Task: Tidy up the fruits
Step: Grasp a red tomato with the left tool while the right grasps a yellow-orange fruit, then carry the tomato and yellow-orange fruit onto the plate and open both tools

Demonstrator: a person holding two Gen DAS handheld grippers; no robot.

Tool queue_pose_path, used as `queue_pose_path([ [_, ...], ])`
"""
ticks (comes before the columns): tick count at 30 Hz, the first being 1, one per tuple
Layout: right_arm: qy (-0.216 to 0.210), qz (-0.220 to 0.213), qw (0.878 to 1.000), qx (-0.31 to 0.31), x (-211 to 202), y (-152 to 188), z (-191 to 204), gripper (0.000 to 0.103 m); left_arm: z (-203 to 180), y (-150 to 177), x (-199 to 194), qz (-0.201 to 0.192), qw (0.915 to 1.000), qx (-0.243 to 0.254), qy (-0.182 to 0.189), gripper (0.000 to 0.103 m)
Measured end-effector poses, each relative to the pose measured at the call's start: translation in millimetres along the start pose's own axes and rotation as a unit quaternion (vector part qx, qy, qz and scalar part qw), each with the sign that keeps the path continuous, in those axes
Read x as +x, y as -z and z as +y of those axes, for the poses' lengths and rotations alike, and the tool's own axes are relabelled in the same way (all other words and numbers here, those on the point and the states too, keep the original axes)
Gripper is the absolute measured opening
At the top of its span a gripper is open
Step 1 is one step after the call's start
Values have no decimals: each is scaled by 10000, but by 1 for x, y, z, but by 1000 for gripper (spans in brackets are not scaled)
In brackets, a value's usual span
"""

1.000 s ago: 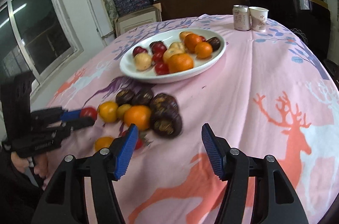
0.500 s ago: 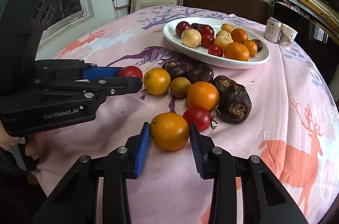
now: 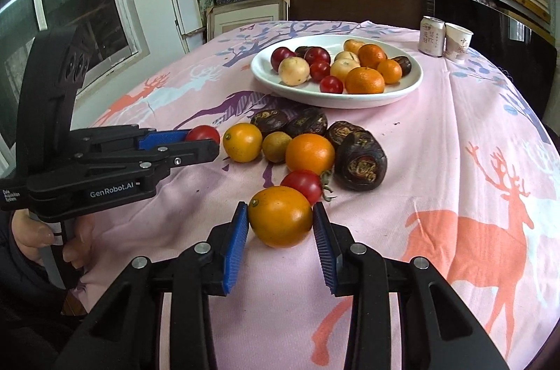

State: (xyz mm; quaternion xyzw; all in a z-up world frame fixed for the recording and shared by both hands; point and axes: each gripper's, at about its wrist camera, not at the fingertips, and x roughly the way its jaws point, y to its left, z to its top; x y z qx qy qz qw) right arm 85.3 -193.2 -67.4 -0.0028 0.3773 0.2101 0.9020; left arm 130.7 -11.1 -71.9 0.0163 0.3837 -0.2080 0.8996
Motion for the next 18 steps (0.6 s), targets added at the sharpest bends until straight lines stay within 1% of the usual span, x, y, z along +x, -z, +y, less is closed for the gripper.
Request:
queue_pose_path([
  [4, 7, -62, 9999, 110, -5, -1, -8, 38, 1, 0, -1, -43, 10000, -4, 9, 27],
  [10, -27, -170, 9991, 384, -12, -2, -23, 38, 3, 0, -8, -224, 9997, -26, 75, 27],
  [18, 27, -281, 9986, 442, -20, -2, -31, 38, 6, -1, -14, -357, 9992, -110, 110, 27],
])
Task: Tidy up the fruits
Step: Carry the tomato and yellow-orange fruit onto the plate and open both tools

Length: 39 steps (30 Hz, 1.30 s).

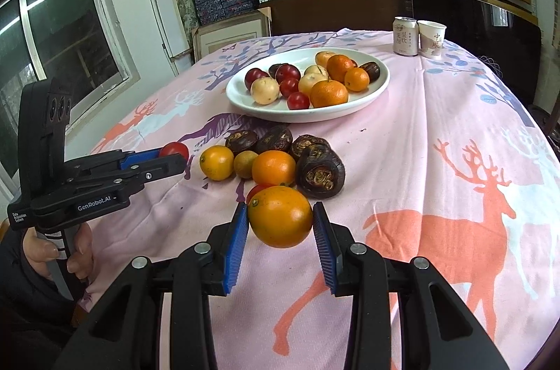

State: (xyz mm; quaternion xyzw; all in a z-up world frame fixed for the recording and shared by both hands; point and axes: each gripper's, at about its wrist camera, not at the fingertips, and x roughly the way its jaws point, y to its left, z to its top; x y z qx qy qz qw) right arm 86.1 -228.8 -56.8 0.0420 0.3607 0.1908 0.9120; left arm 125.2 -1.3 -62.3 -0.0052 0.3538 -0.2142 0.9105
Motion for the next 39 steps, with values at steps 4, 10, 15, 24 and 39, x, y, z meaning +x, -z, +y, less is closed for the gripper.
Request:
queue_pose_path([
  [4, 71, -124, 9999, 92, -8, -4, -9, 38, 9, -1, -3, -67, 9997, -212, 64, 27],
  [10, 211, -457, 9982, 326, -29, -23, -35, 38, 20, -8, -13, -199, 9984, -484, 198, 27],
  [15, 314, -705, 9965, 329, -40, -54, -52, 38, 17, -38, -13, -236, 9992, -310, 14, 28],
  [24, 194, -1044, 9941, 239, 4, -134, -62, 38, 30, -130, 41, -210, 9989, -312, -280, 28],
  [39, -88, -699, 9975, 6, 113, -186, -48, 50, 43, -149, 107, 49, 9981, -363, -499, 62],
])
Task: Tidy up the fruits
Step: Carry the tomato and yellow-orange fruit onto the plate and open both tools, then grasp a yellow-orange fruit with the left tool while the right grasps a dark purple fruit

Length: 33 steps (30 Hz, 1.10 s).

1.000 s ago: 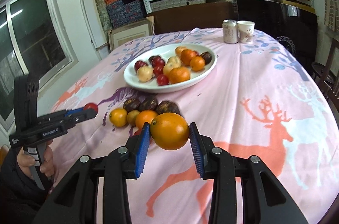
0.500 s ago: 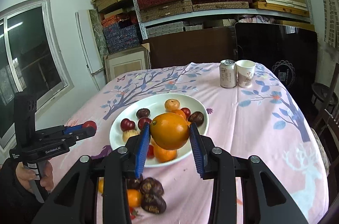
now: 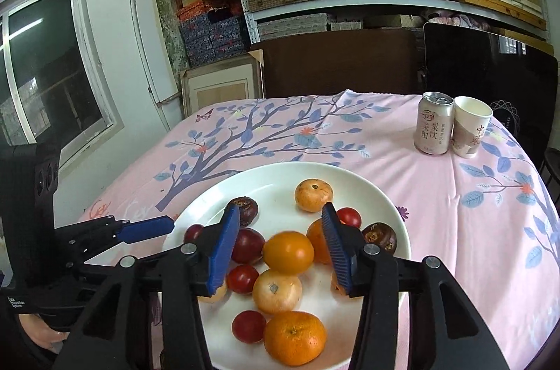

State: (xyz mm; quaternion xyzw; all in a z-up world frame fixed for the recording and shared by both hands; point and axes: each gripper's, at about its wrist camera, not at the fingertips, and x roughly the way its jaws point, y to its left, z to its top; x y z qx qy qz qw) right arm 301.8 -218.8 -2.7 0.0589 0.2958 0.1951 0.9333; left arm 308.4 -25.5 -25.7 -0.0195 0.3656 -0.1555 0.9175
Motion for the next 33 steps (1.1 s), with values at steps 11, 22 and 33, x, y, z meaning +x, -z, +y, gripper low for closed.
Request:
queue_pose_path([
  [11, 434, -163, 9973, 572, -79, 78, -39, 62, -33, 95, -55, 280, 9922, 1143, 402, 70],
  [22, 710, -191, 9957, 569, -93, 98, -47, 62, -44, 127, -45, 728, 9867, 1425, 300, 59],
  [33, 657, 4, 9970, 402, -90, 104, -39, 62, -52, 134, -37, 1219, 9762, 1584, 840, 51],
])
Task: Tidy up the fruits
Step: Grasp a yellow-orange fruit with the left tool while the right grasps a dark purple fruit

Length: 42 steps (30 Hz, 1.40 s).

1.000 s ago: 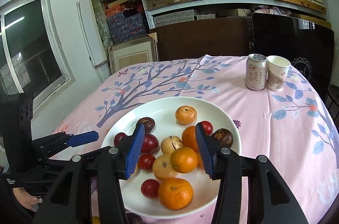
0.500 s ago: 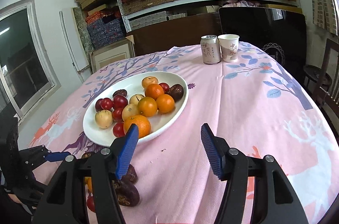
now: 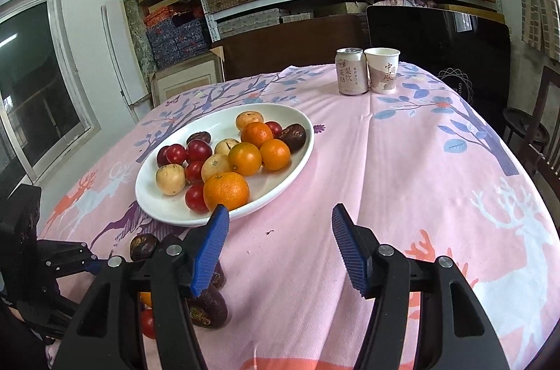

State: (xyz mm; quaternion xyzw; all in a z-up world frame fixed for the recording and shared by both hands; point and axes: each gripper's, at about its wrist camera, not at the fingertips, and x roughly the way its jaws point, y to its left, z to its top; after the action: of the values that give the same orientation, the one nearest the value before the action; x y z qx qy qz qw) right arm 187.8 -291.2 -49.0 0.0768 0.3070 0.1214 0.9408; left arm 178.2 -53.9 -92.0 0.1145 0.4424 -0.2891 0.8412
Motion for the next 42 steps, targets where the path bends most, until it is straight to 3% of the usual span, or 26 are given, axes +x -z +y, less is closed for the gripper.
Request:
queue_pose_path([
  [3, -32, 83, 9998, -149, -2, 6, 7, 62, 1, 1, 0, -27, 10000, -27, -24, 49],
  [5, -103, 169, 9996, -205, -4, 11, 11, 62, 5, 0, -2, -68, 9999, -135, -13, 35],
  [11, -759, 640, 9945, -337, -13, 30, 29, 62, 12, -1, -13, -317, 9991, -278, -13, 35],
  [18, -291, 1215, 9864, -1065, 2, 43, 68, 61, 10, -1, -8, -205, 9994, -206, -197, 35],
  [21, -69, 1414, 9841, -1072, 12, 44, 68, 59, 7, 0, -2, -49, 9995, -138, -290, 36],
  [22, -80, 1478, 9835, -1037, 15, 45, 68, 56, 7, 0, -2, -51, 9994, -131, -317, 40],
  [23, -157, 1543, 9827, -1013, 17, 46, 67, 49, 7, 0, -1, -30, 9993, -139, -350, 51],
  [25, -295, 1566, 9826, -955, 17, 46, 66, 43, 8, 2, -1, 10, 9989, -174, -425, 62],
  [39, -412, 1254, 9901, -472, 5, 41, 49, 41, 7, 15, -11, 67, 9991, -256, -318, 63],
  [40, -416, 1248, 9902, -459, 5, 41, 48, 41, 7, 15, -11, 57, 9991, -267, -327, 60],
  [41, -414, 1246, 9903, -452, 5, 41, 48, 41, 8, 15, -12, 39, 9990, -301, -319, 49],
  [42, -411, 1243, 9904, -449, 4, 41, 48, 41, 10, 15, -13, 16, 9990, -339, -282, 45],
])
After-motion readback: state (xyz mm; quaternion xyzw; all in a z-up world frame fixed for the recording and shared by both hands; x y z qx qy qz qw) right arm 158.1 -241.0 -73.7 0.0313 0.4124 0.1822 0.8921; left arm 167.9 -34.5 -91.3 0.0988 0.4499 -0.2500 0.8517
